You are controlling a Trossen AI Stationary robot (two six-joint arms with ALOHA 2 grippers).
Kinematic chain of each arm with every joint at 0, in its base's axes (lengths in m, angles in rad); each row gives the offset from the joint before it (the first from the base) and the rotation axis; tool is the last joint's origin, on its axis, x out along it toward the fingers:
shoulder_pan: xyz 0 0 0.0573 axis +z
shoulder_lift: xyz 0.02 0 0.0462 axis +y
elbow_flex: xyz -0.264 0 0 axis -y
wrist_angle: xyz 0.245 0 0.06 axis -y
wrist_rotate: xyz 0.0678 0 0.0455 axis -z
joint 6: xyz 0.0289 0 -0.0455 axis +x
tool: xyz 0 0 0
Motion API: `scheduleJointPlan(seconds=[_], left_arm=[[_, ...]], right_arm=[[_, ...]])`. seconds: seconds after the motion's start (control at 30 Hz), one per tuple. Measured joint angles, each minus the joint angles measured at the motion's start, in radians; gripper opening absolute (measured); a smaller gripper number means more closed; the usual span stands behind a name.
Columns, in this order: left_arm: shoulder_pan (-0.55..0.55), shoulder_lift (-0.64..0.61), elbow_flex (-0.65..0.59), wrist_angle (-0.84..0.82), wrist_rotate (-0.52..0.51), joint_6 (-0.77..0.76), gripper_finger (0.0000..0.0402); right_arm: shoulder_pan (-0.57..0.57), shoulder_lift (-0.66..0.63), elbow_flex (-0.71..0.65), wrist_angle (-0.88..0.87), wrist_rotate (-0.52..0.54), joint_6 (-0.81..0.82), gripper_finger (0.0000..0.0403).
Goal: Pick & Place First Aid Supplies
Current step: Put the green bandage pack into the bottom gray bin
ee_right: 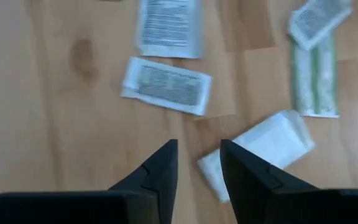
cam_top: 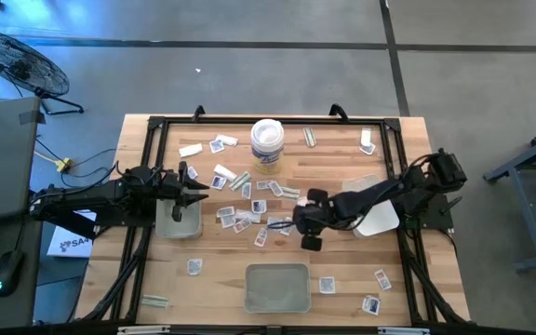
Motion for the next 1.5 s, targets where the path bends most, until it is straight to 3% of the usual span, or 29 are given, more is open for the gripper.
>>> scheduleJointPlan(seconds=[0.23,0.47,0.67,0.83,1.07,1.37,1.5], left_arm=[[0.000,0.000,0.000,0.000,0.000,0.000,0.0120],[0.000,0.000,0.000,0.000,0.000,0.000,0.0120],[0.000,0.000,0.000,0.000,0.000,0.000,0.0120],[0.000,0.000,0.000,0.000,0.000,0.000,0.0120],[0.000,0.000,0.000,0.000,0.000,0.000,0.0120],[0.000,0.000,0.000,0.000,0.000,0.000,0.0120],[0.000,0.000,0.000,0.000,0.000,0.000,0.0120]], right_arm=[[-0.021,0.004,0.000,-0.056,-0.032,0.006,0.0100],[-0.044,0.014,0.000,-0.061,-0.079,-0.148,0.0088],[-0.072,0.043,0.000,-0.052,-0.182,-0.263,0.0083],[-0.082,0.063,0.000,-0.017,-0.144,-0.331,0.0083],[-0.084,0.101,0.001,-0.020,-0.195,-0.435,0.0083],[-0.088,0.110,0.002,-0.032,-0.134,-0.445,0.0081],[-0.090,0.110,0.002,-0.043,-0.124,-0.434,0.0063]])
